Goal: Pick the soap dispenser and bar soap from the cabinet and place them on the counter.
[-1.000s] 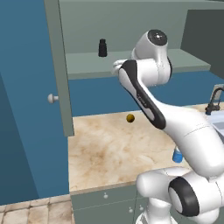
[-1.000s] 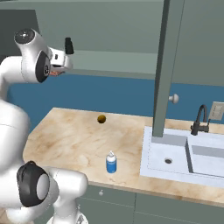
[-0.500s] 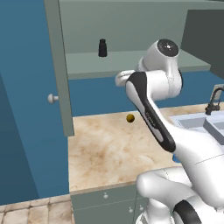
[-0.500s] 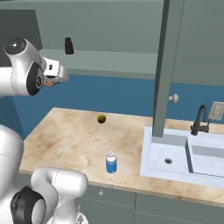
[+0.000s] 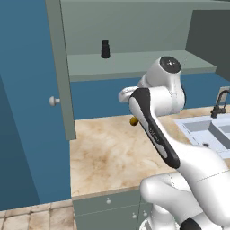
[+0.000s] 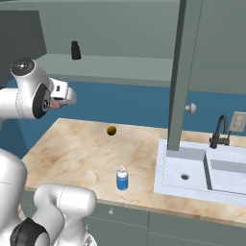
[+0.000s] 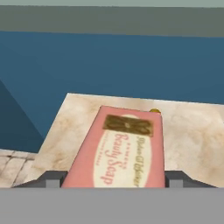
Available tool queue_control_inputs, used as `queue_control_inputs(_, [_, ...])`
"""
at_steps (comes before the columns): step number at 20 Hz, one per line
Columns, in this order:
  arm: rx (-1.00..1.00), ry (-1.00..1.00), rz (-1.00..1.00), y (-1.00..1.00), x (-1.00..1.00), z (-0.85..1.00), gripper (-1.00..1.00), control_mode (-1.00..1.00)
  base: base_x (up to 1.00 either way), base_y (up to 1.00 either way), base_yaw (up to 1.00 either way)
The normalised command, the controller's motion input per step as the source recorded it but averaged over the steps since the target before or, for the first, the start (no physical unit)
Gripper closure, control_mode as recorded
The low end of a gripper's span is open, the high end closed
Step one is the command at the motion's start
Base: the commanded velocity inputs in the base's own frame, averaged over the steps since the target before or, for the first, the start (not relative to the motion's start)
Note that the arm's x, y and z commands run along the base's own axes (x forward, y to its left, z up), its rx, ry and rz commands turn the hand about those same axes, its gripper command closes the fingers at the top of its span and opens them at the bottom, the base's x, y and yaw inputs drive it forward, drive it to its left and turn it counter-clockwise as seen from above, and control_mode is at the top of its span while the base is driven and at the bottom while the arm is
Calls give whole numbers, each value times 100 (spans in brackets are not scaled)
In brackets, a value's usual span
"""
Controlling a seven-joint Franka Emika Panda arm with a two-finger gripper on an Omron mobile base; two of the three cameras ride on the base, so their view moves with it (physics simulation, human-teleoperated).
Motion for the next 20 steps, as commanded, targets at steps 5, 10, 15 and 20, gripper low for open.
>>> queue_control_inputs(5, [0,7,2,0,0,-45,100,-100,0,0,0])
queue_control_inputs(10, [-1,11,0,0,0,-53,100,-100,0,0,0])
queue_control_inputs(15, [-4,14,0,0,9,-50,100,-100,0,0,0])
queue_control_inputs(20, [-1,12,0,0,13,-48,100,-100,0,0,0])
